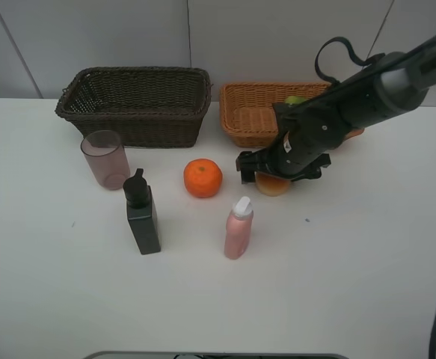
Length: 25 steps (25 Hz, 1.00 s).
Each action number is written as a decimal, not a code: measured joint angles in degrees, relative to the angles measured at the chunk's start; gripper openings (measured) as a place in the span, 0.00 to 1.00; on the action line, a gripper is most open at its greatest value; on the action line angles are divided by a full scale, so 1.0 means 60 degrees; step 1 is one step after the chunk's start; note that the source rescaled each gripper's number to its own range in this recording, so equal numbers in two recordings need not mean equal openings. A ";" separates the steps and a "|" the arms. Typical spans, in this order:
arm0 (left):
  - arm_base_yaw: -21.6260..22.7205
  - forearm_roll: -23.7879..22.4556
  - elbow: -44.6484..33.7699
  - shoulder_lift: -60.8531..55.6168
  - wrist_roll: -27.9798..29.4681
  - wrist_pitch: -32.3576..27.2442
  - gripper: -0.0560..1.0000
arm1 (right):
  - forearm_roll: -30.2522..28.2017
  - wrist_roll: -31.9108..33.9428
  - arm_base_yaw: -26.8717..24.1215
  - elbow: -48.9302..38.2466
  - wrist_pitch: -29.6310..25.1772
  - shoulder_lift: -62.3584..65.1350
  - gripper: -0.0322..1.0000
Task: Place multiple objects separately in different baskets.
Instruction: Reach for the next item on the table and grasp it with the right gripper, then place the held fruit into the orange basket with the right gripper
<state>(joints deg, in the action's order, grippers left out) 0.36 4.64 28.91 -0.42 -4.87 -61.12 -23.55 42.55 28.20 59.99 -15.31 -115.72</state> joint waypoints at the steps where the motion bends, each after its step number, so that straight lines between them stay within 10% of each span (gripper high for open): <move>1: 0.0000 0.0000 0.0000 0.0000 0.0000 0.0000 1.00 | -0.0013 0.0000 0.0000 0.0000 0.0000 0.0000 1.00; 5: 0.0000 0.0000 0.0000 0.0000 0.0000 0.0000 1.00 | -0.0055 0.0000 0.0000 0.0000 -0.0013 -0.0008 0.91; 9: 0.0000 0.0000 0.0000 0.0000 0.0000 0.0000 1.00 | -0.0081 0.0008 -0.0008 0.0000 -0.0113 -0.0033 0.47; 25: 0.0000 0.0000 0.0000 0.0000 0.0000 0.0000 1.00 | -0.0110 0.0008 -0.0008 0.0000 -0.0124 -0.0041 0.46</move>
<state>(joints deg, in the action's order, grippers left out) 0.36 4.64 28.91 -0.42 -4.87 -61.12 -24.21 42.60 28.16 59.99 -16.05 -115.97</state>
